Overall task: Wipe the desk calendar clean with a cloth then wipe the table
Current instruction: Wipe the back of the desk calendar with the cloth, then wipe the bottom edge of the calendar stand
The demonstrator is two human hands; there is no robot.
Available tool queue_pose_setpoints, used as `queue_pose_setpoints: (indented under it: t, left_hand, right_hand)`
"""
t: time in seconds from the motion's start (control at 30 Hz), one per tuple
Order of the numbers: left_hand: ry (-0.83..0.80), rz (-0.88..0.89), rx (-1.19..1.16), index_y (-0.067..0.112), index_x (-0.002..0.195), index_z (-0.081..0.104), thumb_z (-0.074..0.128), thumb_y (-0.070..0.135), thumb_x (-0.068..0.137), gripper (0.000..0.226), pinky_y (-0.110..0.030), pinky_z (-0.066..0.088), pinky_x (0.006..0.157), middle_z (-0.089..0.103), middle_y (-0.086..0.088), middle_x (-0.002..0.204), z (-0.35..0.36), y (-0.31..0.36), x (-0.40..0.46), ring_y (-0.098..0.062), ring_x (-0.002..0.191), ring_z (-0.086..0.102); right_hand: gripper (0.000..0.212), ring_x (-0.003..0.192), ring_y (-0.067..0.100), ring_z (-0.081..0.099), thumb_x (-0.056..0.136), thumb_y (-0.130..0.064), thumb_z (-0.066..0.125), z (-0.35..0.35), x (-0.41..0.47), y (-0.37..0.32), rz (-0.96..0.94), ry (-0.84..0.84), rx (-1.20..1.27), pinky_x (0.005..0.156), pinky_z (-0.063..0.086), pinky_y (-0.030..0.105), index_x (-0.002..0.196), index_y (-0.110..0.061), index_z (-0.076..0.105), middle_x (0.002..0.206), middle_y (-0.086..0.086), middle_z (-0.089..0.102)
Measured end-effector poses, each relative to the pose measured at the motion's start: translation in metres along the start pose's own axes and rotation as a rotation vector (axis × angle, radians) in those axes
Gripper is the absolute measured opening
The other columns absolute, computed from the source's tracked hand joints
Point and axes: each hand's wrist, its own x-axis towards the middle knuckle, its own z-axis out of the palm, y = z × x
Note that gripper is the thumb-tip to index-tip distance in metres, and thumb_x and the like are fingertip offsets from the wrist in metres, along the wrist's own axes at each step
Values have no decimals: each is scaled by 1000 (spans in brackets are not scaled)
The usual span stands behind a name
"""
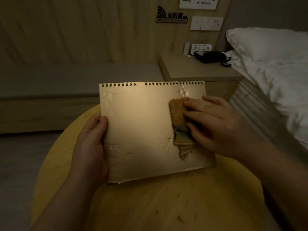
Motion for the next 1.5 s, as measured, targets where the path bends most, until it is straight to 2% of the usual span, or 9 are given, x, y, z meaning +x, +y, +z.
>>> queue_pose_setpoints:
  t: [0.27,0.5,0.67,0.83,0.93,1.1,1.23,1.33,1.5]
  left_hand:
    - [-14,3,11,34,109,81,51,25,106,31,-23,61,65,81,4,108,-2,-1,0,-9,91,77]
    - [10,14,42,34,103,81,50,24,108,32,-22,59,62,81,7,99,-1,-1,3,-6,84,76]
    - [8,33,66,35,101,81,48,24,109,35,-22,59,61,81,8,97,-1,-2,5,-5,82,75]
    - [-1,10,86,35,103,80,48,26,109,33,-23,58,60,80,7,98,-2,0,6,-6,81,75]
    - [3,-11,99,35,105,79,49,28,109,31,-23,58,57,81,5,99,-3,0,6,-7,80,75]
    - [6,-75,141,34,108,78,51,35,108,27,-25,59,55,81,5,102,-5,11,9,-8,81,77]
    - [40,-118,170,39,98,81,53,36,107,30,-22,58,51,81,11,94,-9,21,10,-3,73,76]
    - [58,-168,149,39,90,83,56,36,106,31,-26,58,47,82,10,86,-7,25,8,-5,66,77]
    - [74,-229,101,25,117,73,60,37,104,22,-34,62,55,83,2,93,0,34,-2,-14,74,80]
  right_hand:
    - [56,147,33,48,93,-47,74,-7,-4,13,-102,-111,-17,118,27,69,127,-4,72,152,18,56]
    - [17,129,34,64,92,-17,78,7,3,-3,-107,26,17,113,41,65,96,0,78,125,21,74]
    - [20,82,9,64,90,-32,61,-13,20,-20,340,139,334,70,50,10,110,-27,58,90,-7,67]
    - [12,89,16,74,92,-35,69,-26,31,-25,754,204,938,73,62,35,103,-35,75,97,-6,76]
    - [38,93,24,78,73,-42,84,-24,15,-27,1011,173,1240,71,61,36,109,-34,75,101,-1,80]
    - [56,97,22,79,53,-48,100,-29,-17,-28,1093,170,1138,81,63,42,102,-29,81,103,1,81]
    - [46,84,13,77,55,-51,85,-39,-26,-22,1099,154,1025,67,57,28,95,-30,83,95,-1,81]
    - [42,90,23,79,56,-44,85,-47,-31,-14,1127,16,1229,69,63,29,93,-24,83,98,7,81]
    - [24,80,20,80,70,-26,81,-48,-27,-15,1231,16,1411,59,61,24,90,-13,83,93,9,81]
